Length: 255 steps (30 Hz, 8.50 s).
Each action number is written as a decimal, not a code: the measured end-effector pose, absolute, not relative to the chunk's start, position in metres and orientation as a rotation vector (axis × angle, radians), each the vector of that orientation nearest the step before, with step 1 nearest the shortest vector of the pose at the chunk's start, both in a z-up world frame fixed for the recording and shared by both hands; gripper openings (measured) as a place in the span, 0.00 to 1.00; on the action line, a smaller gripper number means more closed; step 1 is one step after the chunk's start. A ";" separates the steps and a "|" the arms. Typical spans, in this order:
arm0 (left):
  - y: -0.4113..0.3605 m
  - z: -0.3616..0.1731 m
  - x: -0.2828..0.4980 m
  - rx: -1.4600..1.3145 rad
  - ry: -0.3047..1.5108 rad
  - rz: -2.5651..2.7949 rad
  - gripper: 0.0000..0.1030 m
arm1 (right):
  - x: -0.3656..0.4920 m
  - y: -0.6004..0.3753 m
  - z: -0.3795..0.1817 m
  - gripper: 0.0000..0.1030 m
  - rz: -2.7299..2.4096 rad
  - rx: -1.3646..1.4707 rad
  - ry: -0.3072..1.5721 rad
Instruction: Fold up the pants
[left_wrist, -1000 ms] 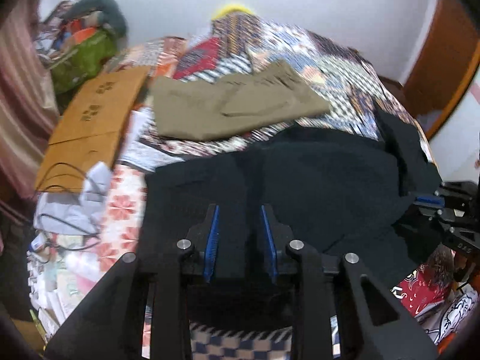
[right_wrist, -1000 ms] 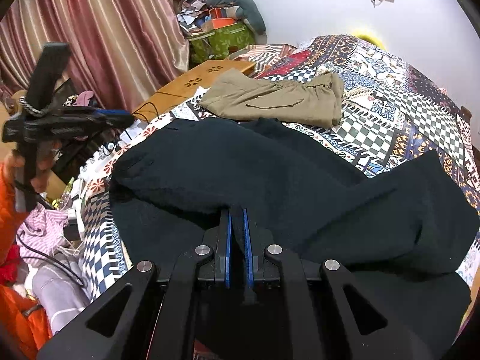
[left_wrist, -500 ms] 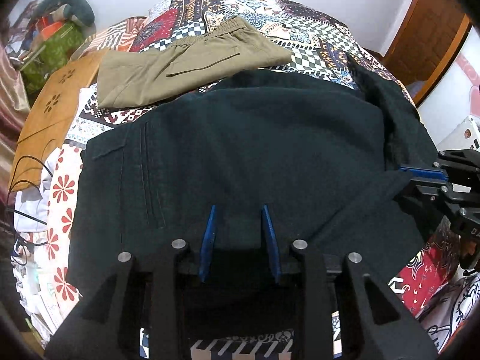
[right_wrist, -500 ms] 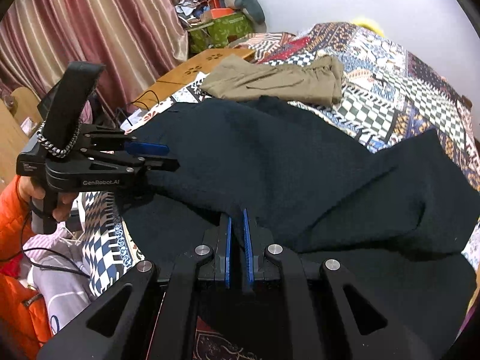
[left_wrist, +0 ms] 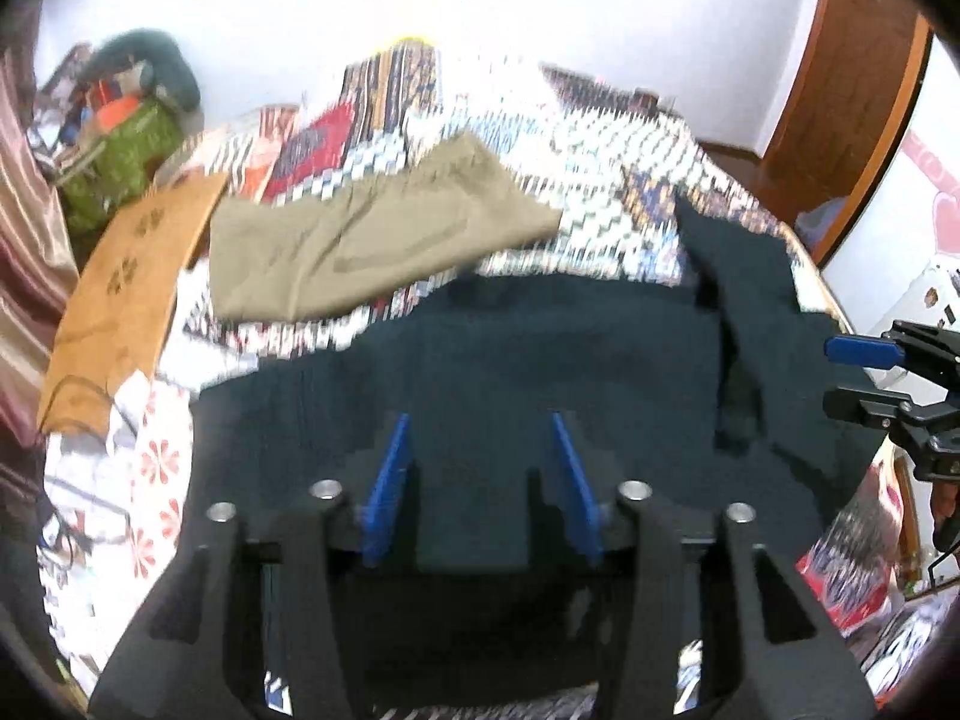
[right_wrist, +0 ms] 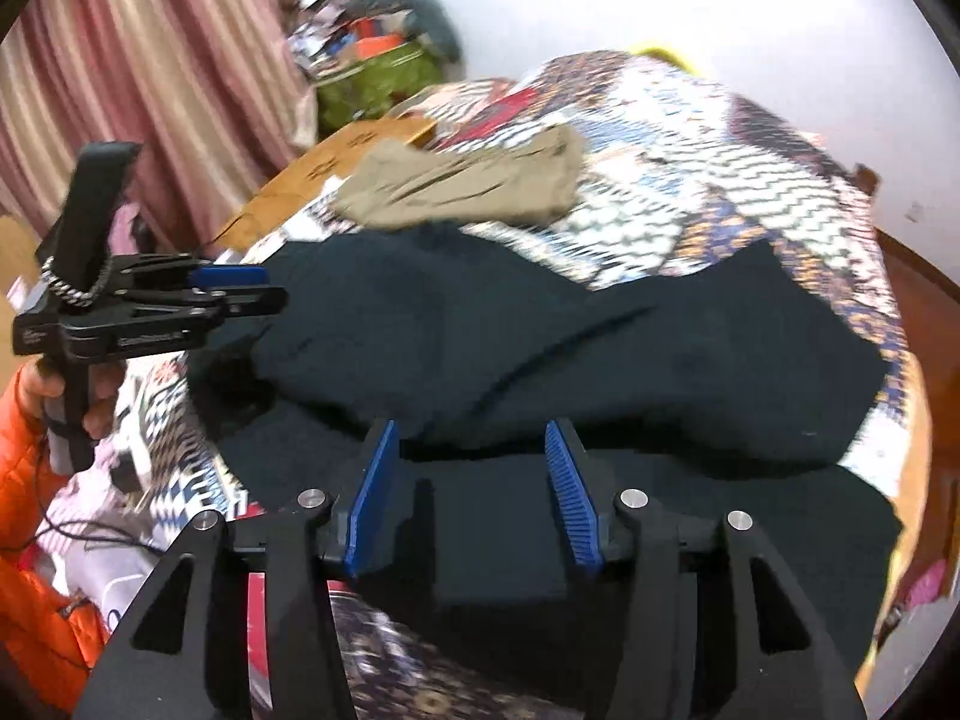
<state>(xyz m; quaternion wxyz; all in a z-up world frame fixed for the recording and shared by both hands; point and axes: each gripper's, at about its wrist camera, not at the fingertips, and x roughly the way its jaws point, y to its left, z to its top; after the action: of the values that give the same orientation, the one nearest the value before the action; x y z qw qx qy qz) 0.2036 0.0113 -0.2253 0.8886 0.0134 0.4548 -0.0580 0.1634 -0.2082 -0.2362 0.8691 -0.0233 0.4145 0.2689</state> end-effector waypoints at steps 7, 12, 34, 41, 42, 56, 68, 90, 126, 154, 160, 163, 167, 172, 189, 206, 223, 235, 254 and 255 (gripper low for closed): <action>-0.023 -0.215 0.234 0.079 0.891 -0.154 0.63 | 0.186 -0.254 -0.220 0.48 0.421 0.002 0.806; -0.037 -0.228 0.256 0.077 0.925 -0.171 0.64 | 0.210 -0.276 -0.217 0.52 0.347 0.010 0.785; -0.042 -0.286 0.313 -0.003 1.042 -0.148 0.69 | 0.387 -0.317 -0.275 0.52 0.271 0.093 0.938; -0.041 -0.294 0.316 -0.020 1.066 -0.142 0.71 | 0.416 -0.306 -0.306 0.53 0.286 0.057 1.025; -0.042 -0.295 0.316 -0.019 1.067 -0.142 0.72 | 0.416 -0.305 -0.307 0.52 0.291 0.045 1.015; -0.054 -0.262 0.297 -0.018 1.035 -0.171 0.72 | 0.380 -0.310 -0.265 0.07 0.289 0.048 0.891; -0.119 -0.244 0.261 0.012 1.027 -0.360 0.72 | 0.295 -0.355 -0.192 0.07 0.239 0.114 0.708; -0.164 -0.234 0.214 0.071 1.006 -0.476 0.17 | 0.154 -0.449 -0.202 0.07 0.061 0.374 0.590; -0.168 -0.208 0.166 0.076 0.936 -0.460 0.58 | 0.077 -0.448 -0.272 0.34 -0.146 0.392 0.777; 0.172 -0.223 0.210 0.019 0.942 0.228 0.68 | 0.233 -0.209 -0.202 0.47 0.360 -0.029 0.719; 0.178 -0.258 0.238 -0.011 1.029 0.159 0.68 | 0.265 -0.148 -0.219 0.47 0.467 -0.116 0.775; 0.176 -0.276 0.253 -0.030 1.073 0.109 0.68 | 0.282 -0.122 -0.232 0.47 0.514 -0.158 0.819; 0.172 -0.297 0.270 -0.043 1.119 0.064 0.68 | 0.302 -0.100 -0.251 0.47 0.554 -0.199 0.890; 0.169 -0.314 0.281 -0.086 1.154 0.009 0.62 | 0.318 -0.077 -0.271 0.47 0.594 -0.244 0.960; 0.165 -0.304 0.281 -0.002 1.064 0.021 0.19 | 0.322 -0.038 -0.285 0.07 0.687 -0.359 0.972; 0.175 -0.306 0.315 0.084 1.075 0.087 0.25 | 0.344 -0.036 -0.272 0.06 0.603 -0.360 0.892; 0.210 -0.240 0.222 -0.065 0.995 0.206 0.62 | 0.273 -0.181 -0.194 0.36 0.364 -0.115 0.757; 0.175 -0.281 0.187 -0.145 1.099 0.161 0.62 | 0.172 -0.330 -0.181 0.48 -0.001 -0.001 0.706; 0.145 -0.307 0.186 0.021 1.131 0.204 0.24 | 0.102 -0.418 -0.307 0.48 -0.145 0.273 1.006; 0.146 -0.306 0.185 0.023 1.128 0.204 0.22 | 0.103 -0.418 -0.313 0.48 -0.121 0.298 1.017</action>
<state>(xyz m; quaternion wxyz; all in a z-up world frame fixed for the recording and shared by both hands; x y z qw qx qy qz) 0.1849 0.1462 -0.3060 0.8401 0.0108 0.5337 0.0966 0.1025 -0.4181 -0.3126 0.8612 0.1422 0.4845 -0.0578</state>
